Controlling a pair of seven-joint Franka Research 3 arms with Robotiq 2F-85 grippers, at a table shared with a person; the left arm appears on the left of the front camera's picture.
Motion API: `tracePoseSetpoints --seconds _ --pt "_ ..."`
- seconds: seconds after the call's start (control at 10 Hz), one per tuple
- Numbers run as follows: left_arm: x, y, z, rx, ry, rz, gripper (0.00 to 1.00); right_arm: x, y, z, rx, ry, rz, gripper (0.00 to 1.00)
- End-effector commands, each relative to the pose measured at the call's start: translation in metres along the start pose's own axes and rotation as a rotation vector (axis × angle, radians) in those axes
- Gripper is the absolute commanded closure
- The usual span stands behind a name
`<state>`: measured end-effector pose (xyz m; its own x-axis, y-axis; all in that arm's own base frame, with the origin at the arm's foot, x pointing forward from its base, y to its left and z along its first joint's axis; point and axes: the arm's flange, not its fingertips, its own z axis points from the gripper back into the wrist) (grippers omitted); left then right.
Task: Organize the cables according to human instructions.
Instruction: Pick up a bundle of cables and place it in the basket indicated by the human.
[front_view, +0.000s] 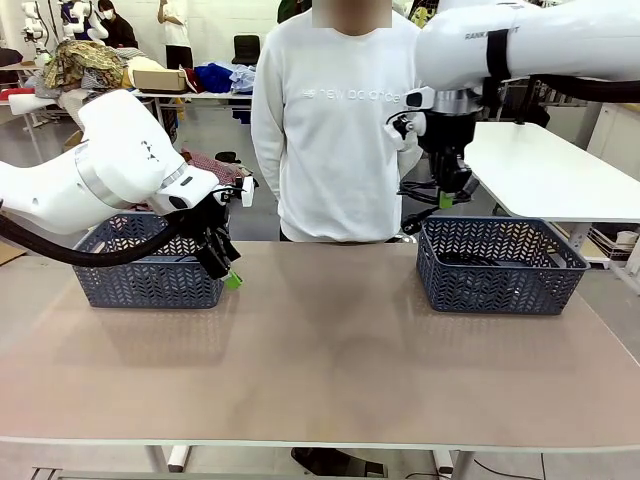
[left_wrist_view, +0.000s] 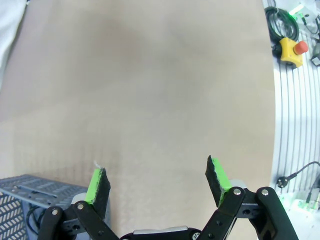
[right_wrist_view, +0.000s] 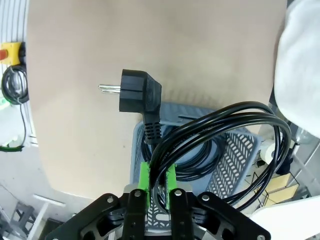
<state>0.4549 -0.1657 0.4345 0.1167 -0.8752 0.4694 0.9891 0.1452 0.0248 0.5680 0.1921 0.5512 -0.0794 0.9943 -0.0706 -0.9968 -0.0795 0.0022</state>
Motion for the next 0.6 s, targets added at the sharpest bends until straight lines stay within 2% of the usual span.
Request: tracePoseSetpoints --seconds 0.0,0.5 --pt "0.000 0.001 0.001 0.001 -0.001 0.001 0.00 -0.015 0.011 -0.009 -0.026 -0.036 -0.073 1.00" --pt "0.000 0.001 0.001 0.001 -0.001 0.001 0.00 -0.065 0.023 -0.029 -0.041 -0.046 -0.216 1.00"
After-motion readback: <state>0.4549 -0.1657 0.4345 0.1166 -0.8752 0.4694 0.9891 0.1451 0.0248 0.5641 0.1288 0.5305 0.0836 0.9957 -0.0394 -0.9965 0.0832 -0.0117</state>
